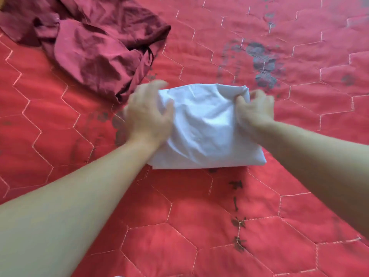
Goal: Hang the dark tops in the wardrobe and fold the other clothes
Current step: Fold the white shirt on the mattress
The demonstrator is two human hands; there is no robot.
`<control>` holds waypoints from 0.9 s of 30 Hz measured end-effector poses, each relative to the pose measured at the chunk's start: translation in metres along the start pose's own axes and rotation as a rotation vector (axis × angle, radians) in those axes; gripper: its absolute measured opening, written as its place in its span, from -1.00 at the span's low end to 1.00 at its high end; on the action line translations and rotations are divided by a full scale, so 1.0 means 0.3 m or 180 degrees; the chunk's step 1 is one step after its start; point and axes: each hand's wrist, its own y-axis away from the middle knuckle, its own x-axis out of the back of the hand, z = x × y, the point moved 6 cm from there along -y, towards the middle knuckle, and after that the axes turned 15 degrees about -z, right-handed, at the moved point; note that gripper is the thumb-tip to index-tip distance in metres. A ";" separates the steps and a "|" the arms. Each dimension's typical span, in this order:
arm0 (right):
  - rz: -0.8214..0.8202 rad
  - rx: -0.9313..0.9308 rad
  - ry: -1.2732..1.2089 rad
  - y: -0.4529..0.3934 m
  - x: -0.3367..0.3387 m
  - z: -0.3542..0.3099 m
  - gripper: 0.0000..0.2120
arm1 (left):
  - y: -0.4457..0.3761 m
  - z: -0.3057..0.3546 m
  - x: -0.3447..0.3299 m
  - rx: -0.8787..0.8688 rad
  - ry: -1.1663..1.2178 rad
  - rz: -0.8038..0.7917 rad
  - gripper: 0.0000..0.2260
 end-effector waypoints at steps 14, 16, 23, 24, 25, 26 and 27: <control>-0.0618 0.1281 0.2315 -0.042 -0.237 0.047 -0.43 | -0.011 -0.076 -0.339 0.0152 -0.0993 -0.1442 -0.46; -0.0668 0.1278 0.2297 -0.044 -0.235 0.044 -0.43 | -0.014 -0.073 -0.331 0.0176 -0.0827 -0.1417 -0.47; 0.0049 0.0453 0.1578 0.126 -0.184 0.159 -0.42 | 0.207 -0.101 -0.259 0.0752 -0.0170 -0.0758 -0.44; 0.0157 0.0365 0.1445 0.162 -0.183 0.169 -0.43 | 0.246 -0.094 -0.251 0.0917 -0.0075 -0.0633 -0.45; 0.0235 0.0317 0.1268 0.193 -0.181 0.173 -0.46 | 0.277 -0.086 -0.243 0.1119 0.0073 -0.0509 -0.46; 0.0292 0.0264 0.1025 0.216 -0.177 0.177 -0.48 | 0.297 -0.081 -0.234 0.1353 0.0299 -0.0387 -0.48; 0.0325 0.0186 0.0720 0.233 -0.170 0.184 -0.51 | 0.309 -0.079 -0.229 0.1620 0.0593 -0.0283 -0.48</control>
